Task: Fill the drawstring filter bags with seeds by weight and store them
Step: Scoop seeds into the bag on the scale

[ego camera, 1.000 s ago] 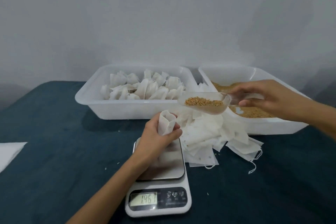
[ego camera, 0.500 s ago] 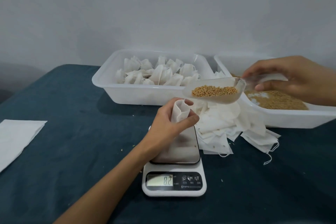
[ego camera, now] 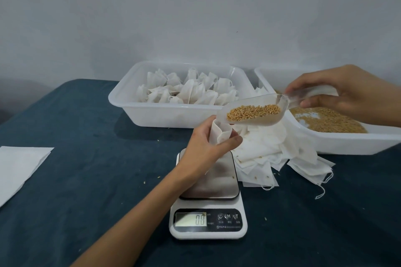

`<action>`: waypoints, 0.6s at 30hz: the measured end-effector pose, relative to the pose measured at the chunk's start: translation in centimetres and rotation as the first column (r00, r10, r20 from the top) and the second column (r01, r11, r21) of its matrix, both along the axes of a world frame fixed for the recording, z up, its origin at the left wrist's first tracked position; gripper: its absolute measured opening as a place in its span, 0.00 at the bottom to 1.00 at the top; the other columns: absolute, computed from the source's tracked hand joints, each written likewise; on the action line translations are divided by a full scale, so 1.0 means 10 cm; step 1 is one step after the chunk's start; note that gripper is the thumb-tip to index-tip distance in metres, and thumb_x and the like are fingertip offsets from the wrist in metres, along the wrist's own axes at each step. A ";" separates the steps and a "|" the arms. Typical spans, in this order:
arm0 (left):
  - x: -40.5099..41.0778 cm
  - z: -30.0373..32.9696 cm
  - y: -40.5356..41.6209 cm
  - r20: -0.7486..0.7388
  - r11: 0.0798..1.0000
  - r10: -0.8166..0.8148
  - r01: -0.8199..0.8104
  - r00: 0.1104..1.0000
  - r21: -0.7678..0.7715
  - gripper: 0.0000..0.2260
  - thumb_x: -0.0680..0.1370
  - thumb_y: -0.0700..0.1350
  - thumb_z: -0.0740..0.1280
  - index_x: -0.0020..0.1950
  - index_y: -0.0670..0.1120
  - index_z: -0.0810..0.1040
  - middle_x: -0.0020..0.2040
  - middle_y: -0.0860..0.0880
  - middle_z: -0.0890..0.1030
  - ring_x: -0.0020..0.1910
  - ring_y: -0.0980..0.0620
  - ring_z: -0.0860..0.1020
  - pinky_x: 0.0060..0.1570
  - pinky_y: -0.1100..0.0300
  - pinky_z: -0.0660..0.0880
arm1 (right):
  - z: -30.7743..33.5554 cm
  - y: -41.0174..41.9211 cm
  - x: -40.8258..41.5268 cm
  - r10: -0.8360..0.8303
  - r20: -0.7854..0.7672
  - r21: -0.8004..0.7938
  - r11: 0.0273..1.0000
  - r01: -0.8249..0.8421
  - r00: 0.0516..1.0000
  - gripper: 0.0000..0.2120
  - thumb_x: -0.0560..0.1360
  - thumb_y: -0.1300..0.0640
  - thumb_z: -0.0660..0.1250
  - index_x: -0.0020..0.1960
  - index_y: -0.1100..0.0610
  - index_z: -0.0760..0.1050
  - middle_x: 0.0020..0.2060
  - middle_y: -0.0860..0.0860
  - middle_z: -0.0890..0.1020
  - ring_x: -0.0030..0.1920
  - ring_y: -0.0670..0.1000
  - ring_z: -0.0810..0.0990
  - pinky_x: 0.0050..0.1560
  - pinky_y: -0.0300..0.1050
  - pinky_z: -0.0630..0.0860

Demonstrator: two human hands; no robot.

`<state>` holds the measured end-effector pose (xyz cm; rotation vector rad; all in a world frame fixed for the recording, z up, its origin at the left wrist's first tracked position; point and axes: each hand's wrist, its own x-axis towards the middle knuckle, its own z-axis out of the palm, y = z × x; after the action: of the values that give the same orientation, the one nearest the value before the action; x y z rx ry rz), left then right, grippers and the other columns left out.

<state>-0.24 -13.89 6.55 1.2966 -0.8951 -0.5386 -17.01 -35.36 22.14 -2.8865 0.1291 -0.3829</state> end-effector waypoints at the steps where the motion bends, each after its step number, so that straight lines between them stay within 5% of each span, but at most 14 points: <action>1: -0.01 0.00 -0.01 0.006 1.000 -0.003 0.003 1.000 0.001 0.09 0.77 0.41 0.76 0.55 0.43 0.80 0.46 0.51 0.84 0.45 0.55 0.81 0.49 0.60 0.78 | 0.01 0.01 0.00 -0.011 -0.004 -0.011 1.000 0.010 1.000 0.19 0.73 0.55 0.72 0.57 0.34 0.77 0.52 0.30 0.82 0.56 0.32 0.79 0.59 0.26 0.70; 5: -0.02 -0.02 -0.02 0.036 1.000 -0.004 0.004 0.999 0.004 0.07 0.77 0.40 0.76 0.52 0.44 0.80 0.43 0.54 0.83 0.43 0.57 0.80 0.47 0.64 0.77 | 0.04 0.02 0.02 -0.050 -0.015 -0.034 0.998 0.049 0.999 0.15 0.71 0.46 0.69 0.56 0.32 0.78 0.52 0.30 0.82 0.56 0.35 0.79 0.62 0.46 0.75; 18: -0.04 -0.02 -0.03 0.031 0.999 0.018 -0.019 0.999 0.036 0.09 0.77 0.41 0.76 0.56 0.45 0.82 0.49 0.51 0.86 0.48 0.55 0.82 0.52 0.61 0.77 | 0.05 -0.02 0.07 -0.021 -0.029 -0.123 0.992 0.018 0.999 0.20 0.72 0.61 0.75 0.57 0.40 0.80 0.50 0.29 0.82 0.54 0.32 0.79 0.57 0.45 0.76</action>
<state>-0.61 -14.22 6.39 1.3475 -0.9013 -0.5238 -16.30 -35.54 22.65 -3.0155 0.1436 -0.3628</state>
